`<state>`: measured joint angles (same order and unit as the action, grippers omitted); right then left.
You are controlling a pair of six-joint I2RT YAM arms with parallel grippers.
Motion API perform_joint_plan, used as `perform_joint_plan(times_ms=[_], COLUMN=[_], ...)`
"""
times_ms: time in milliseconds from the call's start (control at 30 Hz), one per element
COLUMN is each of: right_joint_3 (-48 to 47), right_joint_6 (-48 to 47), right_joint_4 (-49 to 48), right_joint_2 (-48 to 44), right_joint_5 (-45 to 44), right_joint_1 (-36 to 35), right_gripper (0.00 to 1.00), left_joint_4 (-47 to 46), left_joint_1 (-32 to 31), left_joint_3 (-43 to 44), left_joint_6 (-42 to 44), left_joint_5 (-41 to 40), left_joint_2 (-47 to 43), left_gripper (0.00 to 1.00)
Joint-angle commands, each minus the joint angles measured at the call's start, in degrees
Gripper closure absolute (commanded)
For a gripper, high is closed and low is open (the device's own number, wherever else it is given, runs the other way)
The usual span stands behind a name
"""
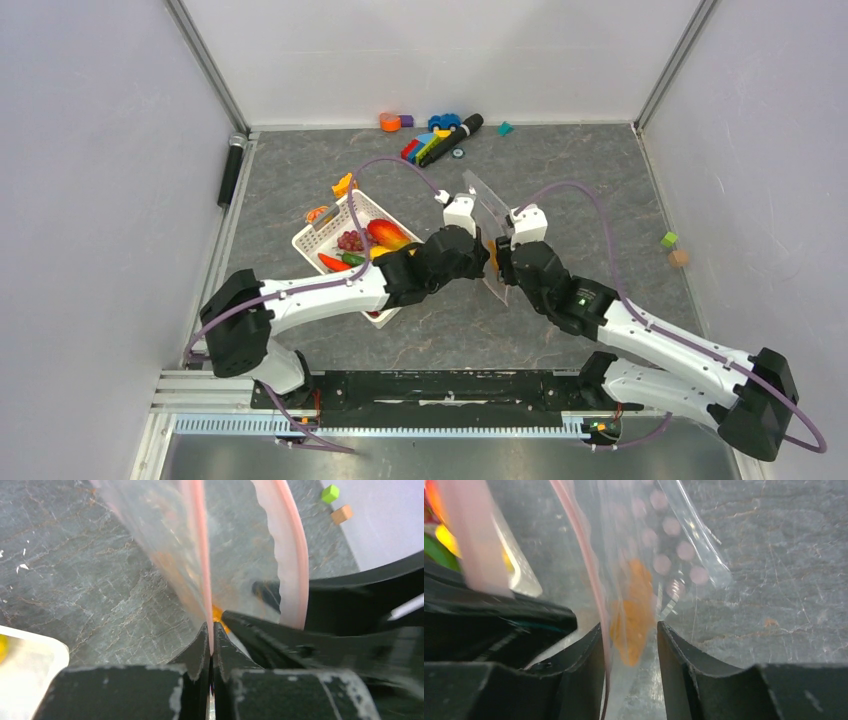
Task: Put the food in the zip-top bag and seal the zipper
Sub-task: Adjust the zipper food storage bag at the center of the board.
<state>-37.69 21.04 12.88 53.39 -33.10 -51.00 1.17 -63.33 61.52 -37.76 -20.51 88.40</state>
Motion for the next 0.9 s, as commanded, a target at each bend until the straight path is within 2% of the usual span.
perform_joint_plan(times_ms=[0, 67, 233, 367, 533, 600, 700, 767, 800, 867], right_joint_3=[-3.29, -3.93, -8.08, -14.45, -23.2, -25.19, -25.48, -24.34, -23.67, -22.24], right_joint_6=[1.52, 1.69, 1.96, 3.12, 2.91, 1.88, 0.74, 0.58, 0.65, 0.64], right_joint_4=[4.82, 7.64, 15.1, 24.13, 34.73, 36.69, 37.04, 36.25, 35.64, 34.66], right_joint_2=[1.26, 0.97, -2.44, -3.34, -0.83, 0.23, 1.48, 2.1, 2.37, 2.95], right_joint_5=[3.06, 1.79, -6.2, -13.56, -14.94, -14.43, -14.27, -14.4, -14.44, -14.36], right_joint_1=[-0.12, -0.15, -0.11, -0.15, -0.19, -0.1, -0.12, -0.15, -0.11, -0.07], right_gripper=[0.55, 0.62, 0.89, 1.0, 1.0, 1.0, 1.0, 1.0, 1.0, 1.0], left_joint_4=[-3.87, -3.46, 0.07, 0.24, 2.23, 0.52, -2.07, -3.06, -2.63, -1.44], left_joint_1=[0.25, 0.42, 2.83, 6.79, 8.14, 8.14, 8.2, 8.14, 8.2, 8.16], left_joint_3=[0.14, 0.27, 0.53, 0.65, 6.46, 7.29, 6.7, 5.81, 5.32, 4.04], left_joint_6=[-2.72, -2.2, -1.57, -0.68, 3.33, 3.87, 4.31, 4.62, 4.73, 4.72], left_joint_5=[-3.13, -4.55, -4.03, 6.37, 19.95, 25.92, 32.23, 34.28, 34.96, 37.55], left_joint_2=[-4.66, -4.99, -5.41, -4.2, 0.54, 1.44, 1.69, 1.27, 0.88, -0.93], left_gripper=[0.98, 0.98, 0.98, 0.98, 0.98, 0.93, 0.68, 0.42, 0.05, 0.0])
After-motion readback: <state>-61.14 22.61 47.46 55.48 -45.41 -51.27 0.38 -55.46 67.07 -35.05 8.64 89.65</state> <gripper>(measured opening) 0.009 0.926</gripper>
